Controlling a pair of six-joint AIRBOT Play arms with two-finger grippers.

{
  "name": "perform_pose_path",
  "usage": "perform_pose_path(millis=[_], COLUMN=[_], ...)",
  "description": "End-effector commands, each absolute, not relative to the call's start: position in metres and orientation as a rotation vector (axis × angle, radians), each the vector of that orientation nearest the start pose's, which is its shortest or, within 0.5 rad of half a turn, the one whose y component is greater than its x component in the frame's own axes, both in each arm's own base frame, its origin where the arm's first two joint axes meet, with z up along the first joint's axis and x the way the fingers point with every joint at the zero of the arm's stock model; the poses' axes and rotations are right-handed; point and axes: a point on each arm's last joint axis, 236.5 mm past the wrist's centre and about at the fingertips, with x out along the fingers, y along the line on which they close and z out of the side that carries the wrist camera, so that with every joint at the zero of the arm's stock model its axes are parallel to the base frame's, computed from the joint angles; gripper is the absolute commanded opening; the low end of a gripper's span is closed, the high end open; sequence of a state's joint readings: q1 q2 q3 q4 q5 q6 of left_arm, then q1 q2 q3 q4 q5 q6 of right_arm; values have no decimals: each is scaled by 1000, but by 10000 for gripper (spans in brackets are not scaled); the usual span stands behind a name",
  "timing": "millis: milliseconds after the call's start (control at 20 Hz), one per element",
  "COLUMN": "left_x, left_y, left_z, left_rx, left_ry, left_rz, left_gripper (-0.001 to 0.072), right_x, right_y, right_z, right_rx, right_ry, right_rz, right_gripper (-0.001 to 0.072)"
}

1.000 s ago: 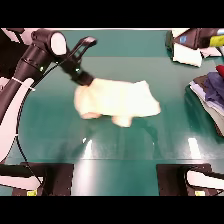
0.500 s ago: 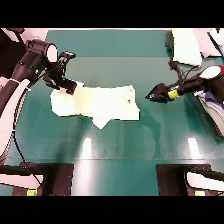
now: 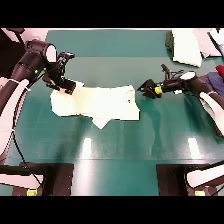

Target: Fold the shirts.

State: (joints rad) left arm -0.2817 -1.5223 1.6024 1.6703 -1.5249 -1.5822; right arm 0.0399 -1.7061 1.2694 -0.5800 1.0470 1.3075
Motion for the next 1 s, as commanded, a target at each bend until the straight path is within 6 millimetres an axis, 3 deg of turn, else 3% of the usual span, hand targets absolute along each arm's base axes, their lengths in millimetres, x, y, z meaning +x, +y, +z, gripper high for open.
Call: perform_pose_path(millis=[0,150,300,450,500,550,600,750,850,950], left_x=[397,392,393,394,394,393,395,397,395,384], left_y=[-91,-92,-87,-83,-83,-81,-76,-38,-25,-27], left_z=[45,55,86,113,116,116,115,103,83,55], left_rx=[267,260,257,252,250,255,263,229,124,-6], left_ry=[1427,1415,1321,1229,1223,1223,1222,1257,1293,1356], left_rz=[-147,-154,-145,-135,-135,-128,-116,-37,-34,-74], left_gripper=[598,599,598,598,598,598,598,598,599,600], right_x=[471,481,488,490,495,499,502,502,501,499], right_y=[217,241,263,281,285,289,291,290,282,272], right_z=[-53,-63,-69,-60,-53,-43,-28,40,100,156], right_rx=[817,798,795,775,767,755,738,660,607,528], right_ry=[1320,1343,1364,1371,1346,1323,1301,1207,1093,966], right_rz=[568,594,620,673,682,701,733,844,894,896], right_gripper=[541,540,540,508,255,73,29,28,28,28])
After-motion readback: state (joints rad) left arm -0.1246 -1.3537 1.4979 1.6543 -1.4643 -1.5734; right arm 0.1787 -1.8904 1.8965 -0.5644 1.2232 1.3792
